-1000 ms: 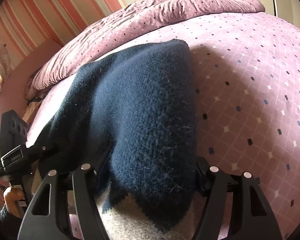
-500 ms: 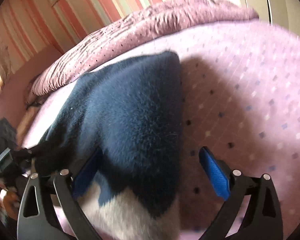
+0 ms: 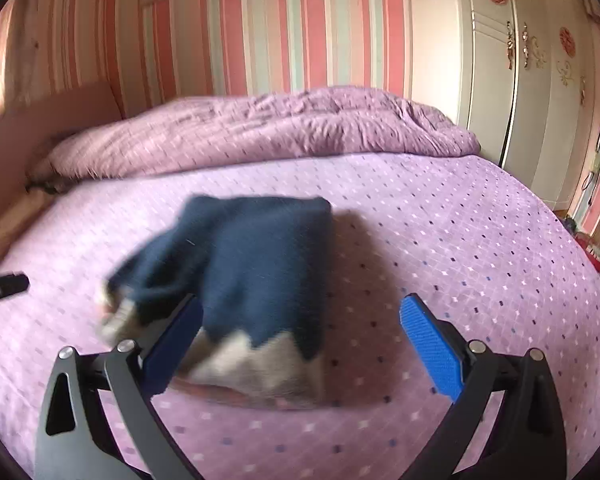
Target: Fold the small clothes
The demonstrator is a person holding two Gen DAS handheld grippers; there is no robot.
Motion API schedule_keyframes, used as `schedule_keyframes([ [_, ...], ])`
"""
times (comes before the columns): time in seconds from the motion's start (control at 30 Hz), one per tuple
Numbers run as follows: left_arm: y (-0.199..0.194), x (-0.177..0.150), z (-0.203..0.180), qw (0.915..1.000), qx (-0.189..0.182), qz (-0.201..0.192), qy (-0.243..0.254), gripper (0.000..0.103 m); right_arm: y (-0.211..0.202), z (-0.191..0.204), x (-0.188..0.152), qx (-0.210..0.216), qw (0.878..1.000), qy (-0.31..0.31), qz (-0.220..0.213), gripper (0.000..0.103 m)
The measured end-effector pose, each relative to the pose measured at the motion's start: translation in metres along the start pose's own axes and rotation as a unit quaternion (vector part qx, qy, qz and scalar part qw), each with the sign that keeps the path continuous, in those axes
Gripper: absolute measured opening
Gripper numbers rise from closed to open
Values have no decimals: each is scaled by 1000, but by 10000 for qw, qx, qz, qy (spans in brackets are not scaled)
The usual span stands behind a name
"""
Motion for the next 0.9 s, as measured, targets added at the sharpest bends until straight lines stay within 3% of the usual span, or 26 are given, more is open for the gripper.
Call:
schedule_keyframes([
  [0.17, -53, -25, 1, 9990, 336, -268, 95, 100, -31, 28, -14, 303, 9994, 142, 10, 100],
  [0.43, -108, -80, -2, 9986, 412, -337, 30, 100, -85, 52, -63, 427, 9990, 140, -55, 100],
  [0.9, -182, -150, -7, 9949, 941, -362, -101, 100, -181, 79, -120, 174, 9998, 57, 113, 100],
])
Point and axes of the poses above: each gripper's, at about its wrist camera, not at the fingertips, and y roughly the way its jaws point, z to its left, x to its top, the point moved 6 cm from there along y, roughly the way its jaws point, and after that the axes turned 13 degrees about z, right-handed, at the moved point
